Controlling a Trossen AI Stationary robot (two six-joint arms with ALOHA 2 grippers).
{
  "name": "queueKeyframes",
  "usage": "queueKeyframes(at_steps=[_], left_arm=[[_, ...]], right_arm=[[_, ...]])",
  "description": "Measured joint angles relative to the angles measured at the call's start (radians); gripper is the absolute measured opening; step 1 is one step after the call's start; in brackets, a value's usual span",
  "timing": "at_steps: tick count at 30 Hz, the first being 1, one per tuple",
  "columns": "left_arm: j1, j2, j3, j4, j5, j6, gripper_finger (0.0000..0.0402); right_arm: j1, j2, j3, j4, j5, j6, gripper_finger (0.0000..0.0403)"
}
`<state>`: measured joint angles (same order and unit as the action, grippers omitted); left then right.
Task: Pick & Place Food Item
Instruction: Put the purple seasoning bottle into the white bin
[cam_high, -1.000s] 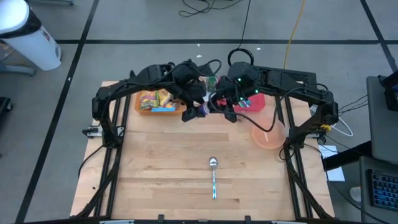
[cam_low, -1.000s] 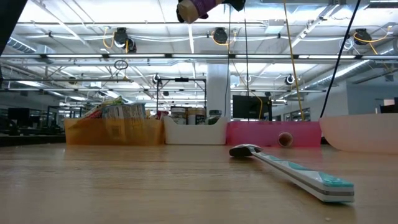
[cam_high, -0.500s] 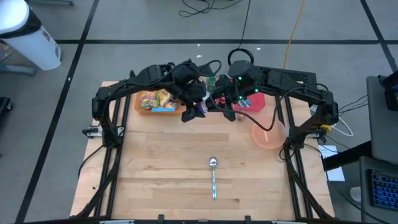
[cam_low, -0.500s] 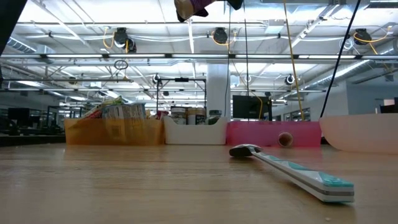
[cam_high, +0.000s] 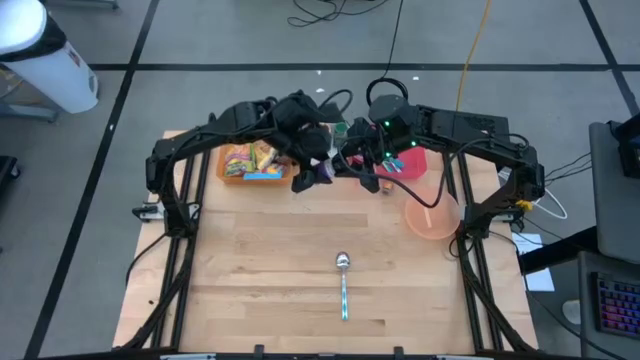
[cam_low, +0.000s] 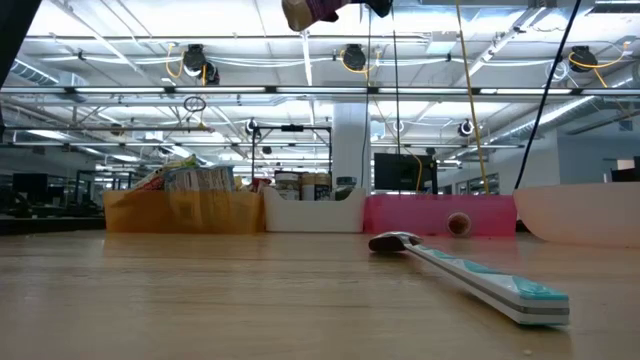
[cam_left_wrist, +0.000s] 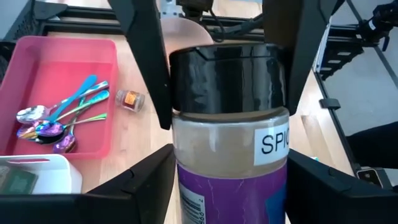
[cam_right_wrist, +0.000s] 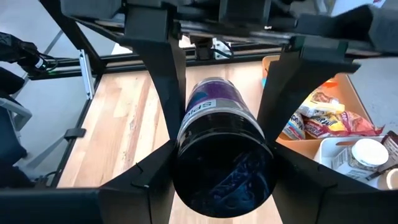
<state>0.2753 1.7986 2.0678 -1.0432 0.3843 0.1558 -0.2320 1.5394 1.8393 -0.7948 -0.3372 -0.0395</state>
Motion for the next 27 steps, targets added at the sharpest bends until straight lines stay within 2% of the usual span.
queueKeyframes(at_steps=[14,21,27], left_arm=[[0.055,-0.022,0.007,0.003,0.069,-0.021,0.0286],[0.115,-0.064,0.130,-0.031,0.030,0.000,0.0279],[0.217,-0.151,0.194,-0.021,0.027,-0.009,0.0276]], right_arm=[[-0.054,0.001,0.000,-0.086,-0.023,-0.045,0.0200],[-0.093,0.002,0.000,-0.099,-0.012,-0.081,0.0200],[-0.161,0.029,0.000,-0.092,-0.030,-0.093,0.0200]])
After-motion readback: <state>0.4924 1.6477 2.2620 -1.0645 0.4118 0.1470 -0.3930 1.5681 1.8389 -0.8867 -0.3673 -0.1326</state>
